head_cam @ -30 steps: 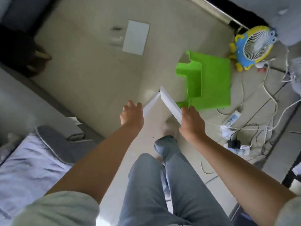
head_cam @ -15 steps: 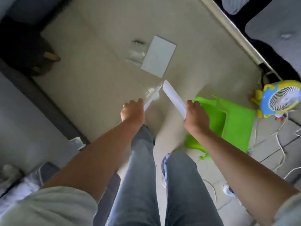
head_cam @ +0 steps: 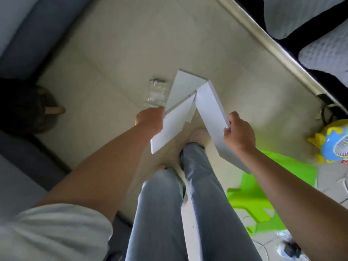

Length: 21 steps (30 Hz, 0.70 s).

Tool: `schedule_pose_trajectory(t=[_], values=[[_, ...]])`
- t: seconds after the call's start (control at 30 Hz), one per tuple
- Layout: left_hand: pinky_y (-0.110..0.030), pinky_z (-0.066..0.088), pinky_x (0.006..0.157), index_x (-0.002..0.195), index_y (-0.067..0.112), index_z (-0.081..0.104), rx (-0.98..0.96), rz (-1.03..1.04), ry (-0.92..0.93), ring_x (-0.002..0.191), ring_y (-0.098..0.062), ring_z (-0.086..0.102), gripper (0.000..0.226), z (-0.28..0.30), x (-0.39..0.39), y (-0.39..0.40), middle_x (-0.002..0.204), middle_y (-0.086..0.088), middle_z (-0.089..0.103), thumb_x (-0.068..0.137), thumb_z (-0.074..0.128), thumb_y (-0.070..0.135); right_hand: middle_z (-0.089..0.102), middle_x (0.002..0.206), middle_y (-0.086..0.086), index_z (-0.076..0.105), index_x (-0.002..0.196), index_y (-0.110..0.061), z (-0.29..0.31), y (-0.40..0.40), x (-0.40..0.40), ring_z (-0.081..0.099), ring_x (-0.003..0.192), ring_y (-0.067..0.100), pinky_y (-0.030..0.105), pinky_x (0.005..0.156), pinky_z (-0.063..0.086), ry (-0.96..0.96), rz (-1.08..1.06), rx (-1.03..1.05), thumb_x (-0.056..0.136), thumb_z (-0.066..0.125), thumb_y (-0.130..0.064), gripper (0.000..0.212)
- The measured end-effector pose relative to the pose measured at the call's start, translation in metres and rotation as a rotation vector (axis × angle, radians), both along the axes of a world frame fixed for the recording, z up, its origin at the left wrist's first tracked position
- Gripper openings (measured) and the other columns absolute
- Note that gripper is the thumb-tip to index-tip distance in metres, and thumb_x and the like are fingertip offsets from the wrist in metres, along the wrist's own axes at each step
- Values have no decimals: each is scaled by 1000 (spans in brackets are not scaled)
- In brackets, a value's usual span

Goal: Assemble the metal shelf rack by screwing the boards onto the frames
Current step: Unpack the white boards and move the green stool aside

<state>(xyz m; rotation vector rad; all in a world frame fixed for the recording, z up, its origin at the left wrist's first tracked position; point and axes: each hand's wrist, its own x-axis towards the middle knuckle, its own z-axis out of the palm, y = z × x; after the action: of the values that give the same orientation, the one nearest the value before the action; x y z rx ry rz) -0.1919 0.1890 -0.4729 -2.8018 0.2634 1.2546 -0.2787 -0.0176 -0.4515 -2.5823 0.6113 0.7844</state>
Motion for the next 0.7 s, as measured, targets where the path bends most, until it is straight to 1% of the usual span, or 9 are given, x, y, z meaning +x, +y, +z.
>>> schedule_pose_trajectory(t=[0.07, 0.13, 0.23, 0.33, 0.4, 0.47, 0.53, 0.6, 0.7], values=[[-31, 39, 68, 118, 15, 47, 7, -72, 9, 97, -28, 56, 28, -26, 26, -18, 106, -8, 57, 92, 45, 6, 61, 97, 21, 33, 89, -13, -18, -11, 17, 56, 94, 39, 37, 68, 40, -12, -55, 2, 88, 50, -7, 18], [-31, 39, 68, 116, 13, 48, 15, -144, 31, 94, -27, 55, 27, -58, 47, -34, 100, -8, 55, 90, 48, 5, 61, 96, 21, 33, 89, -13, -41, -18, 30, 55, 93, 39, 37, 68, 39, -19, -125, 15, 88, 49, -6, 18], [-31, 38, 68, 112, 12, 51, 19, -215, 59, 99, -28, 56, 25, -112, 73, -51, 106, -8, 57, 89, 50, 4, 61, 94, 22, 37, 90, -11, -83, -25, 43, 55, 92, 40, 36, 66, 36, -30, -251, 43, 87, 49, -5, 13], [-29, 39, 69, 110, 12, 56, 28, -248, 86, 102, -26, 57, 25, -169, 96, -64, 108, -6, 60, 88, 51, 3, 55, 84, 15, 34, 87, -13, -127, -28, 48, 55, 87, 39, 31, 63, 29, -46, -382, 48, 87, 50, -5, 18], [-32, 43, 74, 110, 9, 59, 16, -292, 108, 106, -28, 57, 24, -202, 113, -70, 111, -8, 61, 89, 50, 4, 56, 82, 14, 35, 86, -14, -154, -26, 47, 55, 83, 38, 30, 62, 28, -66, -444, 56, 85, 51, -4, 19], [-37, 46, 86, 112, 6, 60, 8, -330, 128, 110, -31, 56, 26, -232, 132, -75, 116, -11, 61, 90, 47, 5, 58, 82, 16, 39, 86, -12, -178, -26, 46, 56, 80, 38, 32, 63, 31, -87, -490, 76, 84, 52, -3, 17], [-40, 44, 90, 114, 3, 58, 22, -346, 108, 112, -33, 54, 27, -255, 145, -79, 118, -15, 58, 90, 45, 2, 59, 83, 17, 46, 93, -6, -197, -27, 45, 56, 82, 39, 33, 64, 33, -82, -549, 83, 85, 54, -5, 11], [-43, 42, 91, 118, 1, 53, 49, -335, 4, 114, -35, 52, 29, -274, 150, -82, 119, -17, 55, 90, 44, 0, 56, 79, 11, 49, 99, -2, -212, -26, 45, 55, 80, 35, 31, 63, 29, -92, -609, 92, 86, 56, -6, 15], [-40, 38, 97, 126, 0, 40, 25, -285, -65, 124, -33, 38, 36, -303, 149, -84, 129, -19, 43, 92, 47, 10, 52, 76, 5, 50, 96, -2, -227, -20, 43, 51, 72, 28, 27, 61, 28, -115, -651, 128, 85, 58, -5, 14]])
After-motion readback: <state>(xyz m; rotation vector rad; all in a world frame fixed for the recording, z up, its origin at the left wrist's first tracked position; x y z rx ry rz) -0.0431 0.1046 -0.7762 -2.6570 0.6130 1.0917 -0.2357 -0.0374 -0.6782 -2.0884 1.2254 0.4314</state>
